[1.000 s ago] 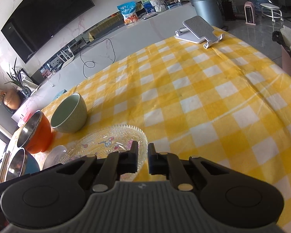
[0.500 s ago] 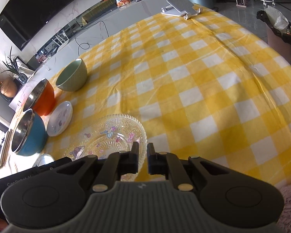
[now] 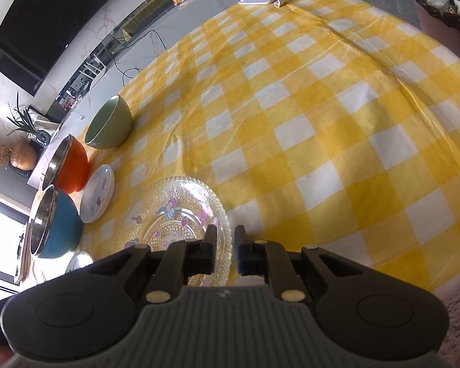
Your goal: Organize plates and bowls
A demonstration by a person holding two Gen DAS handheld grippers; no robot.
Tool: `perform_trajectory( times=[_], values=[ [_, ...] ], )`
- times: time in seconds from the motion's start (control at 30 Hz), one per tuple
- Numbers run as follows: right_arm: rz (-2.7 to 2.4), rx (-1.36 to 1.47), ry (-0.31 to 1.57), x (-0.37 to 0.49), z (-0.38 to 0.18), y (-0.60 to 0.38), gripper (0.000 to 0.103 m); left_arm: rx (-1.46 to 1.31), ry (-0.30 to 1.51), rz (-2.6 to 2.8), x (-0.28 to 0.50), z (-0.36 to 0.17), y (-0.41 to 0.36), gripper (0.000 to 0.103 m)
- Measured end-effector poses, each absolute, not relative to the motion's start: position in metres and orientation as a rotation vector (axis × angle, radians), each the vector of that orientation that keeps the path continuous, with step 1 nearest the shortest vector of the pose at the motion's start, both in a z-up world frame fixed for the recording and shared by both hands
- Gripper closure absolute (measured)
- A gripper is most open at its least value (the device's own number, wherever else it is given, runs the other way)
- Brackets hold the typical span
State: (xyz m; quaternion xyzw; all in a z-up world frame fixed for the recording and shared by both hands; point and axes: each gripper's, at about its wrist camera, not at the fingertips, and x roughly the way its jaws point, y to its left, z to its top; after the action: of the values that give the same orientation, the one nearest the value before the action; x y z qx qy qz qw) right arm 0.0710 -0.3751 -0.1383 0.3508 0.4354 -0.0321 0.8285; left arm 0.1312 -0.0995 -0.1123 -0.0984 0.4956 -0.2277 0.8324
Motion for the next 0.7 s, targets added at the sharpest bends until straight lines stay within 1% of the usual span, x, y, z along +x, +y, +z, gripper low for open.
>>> perform_trajectory(
  times=[0.07, 0.1, 0.17, 0.27, 0.7],
  values=[
    [-0.064, 0.755, 0.923, 0.071, -0.139, -0.376, 0.092, -0.202, 1.051, -0.49, 0.131, -0.113, -0.101, 0.077],
    [-0.063, 0.754, 0.923, 0.071, -0.139, -0.376, 0.092, -0.196, 1.047, -0.487, 0.131, -0.113, -0.102, 0.079],
    [-0.063, 0.743, 0.923, 0.072, -0.138, -0.374, 0.093, -0.188, 1.043, -0.48, 0.131, -0.113, -0.102, 0.088],
    [-0.07, 0.731, 0.922, 0.073, -0.138, -0.372, 0.095, -0.211, 1.048, -0.478, 0.133, -0.113, -0.098, 0.09],
    [-0.03, 0.711, 0.905, 0.07, -0.128, -0.362, 0.097, -0.206, 1.007, -0.461, 0.119, -0.094, -0.08, 0.09]
  ],
)
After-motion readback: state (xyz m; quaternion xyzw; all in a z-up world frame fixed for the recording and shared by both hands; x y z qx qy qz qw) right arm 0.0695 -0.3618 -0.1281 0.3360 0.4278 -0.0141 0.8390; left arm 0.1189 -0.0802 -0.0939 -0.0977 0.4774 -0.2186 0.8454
